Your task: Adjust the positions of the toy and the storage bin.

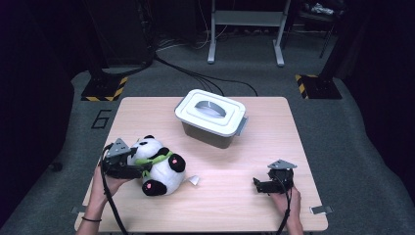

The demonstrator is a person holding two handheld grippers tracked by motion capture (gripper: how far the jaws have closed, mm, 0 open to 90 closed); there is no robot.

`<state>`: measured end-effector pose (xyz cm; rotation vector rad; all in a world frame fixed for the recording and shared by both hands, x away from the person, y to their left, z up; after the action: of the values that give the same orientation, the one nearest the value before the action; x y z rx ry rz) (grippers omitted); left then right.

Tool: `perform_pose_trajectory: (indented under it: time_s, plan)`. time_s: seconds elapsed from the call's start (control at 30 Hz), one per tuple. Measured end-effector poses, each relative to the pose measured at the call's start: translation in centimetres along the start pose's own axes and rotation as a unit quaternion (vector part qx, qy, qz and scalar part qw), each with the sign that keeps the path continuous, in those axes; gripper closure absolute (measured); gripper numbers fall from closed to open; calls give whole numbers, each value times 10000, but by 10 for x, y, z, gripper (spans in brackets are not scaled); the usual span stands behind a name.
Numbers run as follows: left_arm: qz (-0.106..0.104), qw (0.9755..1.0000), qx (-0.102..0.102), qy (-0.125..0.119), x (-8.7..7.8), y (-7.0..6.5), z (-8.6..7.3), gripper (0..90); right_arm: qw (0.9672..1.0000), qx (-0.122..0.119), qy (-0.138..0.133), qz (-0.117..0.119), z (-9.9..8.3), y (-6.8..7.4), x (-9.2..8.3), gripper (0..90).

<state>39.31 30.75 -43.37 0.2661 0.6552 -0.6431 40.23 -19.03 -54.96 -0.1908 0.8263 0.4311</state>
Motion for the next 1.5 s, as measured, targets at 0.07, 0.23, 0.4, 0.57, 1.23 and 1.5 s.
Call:
perform_pose_trajectory:
  time_s: [0.07, 0.23, 0.4, 0.57, 1.23, 1.5]
  plan:
    - [113, 9999, -78, -94, -7, 1, -4, 159, 10000, 30, -11, 0, 0, 0, 0, 9]
    - [193, 9991, -298, -234, -22, 0, -15, 124, 10000, 41, -29, -14, 0, 0, 1, 7]
    - [206, 9988, -407, -203, -30, -5, -31, 93, 10000, 33, 5, -5, 0, 0, 0, 6]
    - [306, 9983, -481, -101, -34, -8, -48, 59, 10000, 18, 16, 24, 1, 0, 0, 3]
    - [646, 9927, -686, 748, 14, -22, -125, 2, 9988, 164, -105, 458, 15, -4, -7, 0]
    - [678, 9918, -817, 707, 29, -19, -130, 1, 9982, -44, -136, 584, 36, 1, -14, 0]
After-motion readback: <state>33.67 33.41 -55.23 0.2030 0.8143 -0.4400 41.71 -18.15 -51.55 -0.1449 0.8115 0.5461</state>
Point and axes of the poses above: each handheld gripper's, and its own axes: x roughly forward along the jaws, z roughly out of its top, y roughly to its left, the point moved 3 cm from there along x, roughly forward along the jaws, and after that the axes turned 4 degrees about y, right-handed, at the moved point
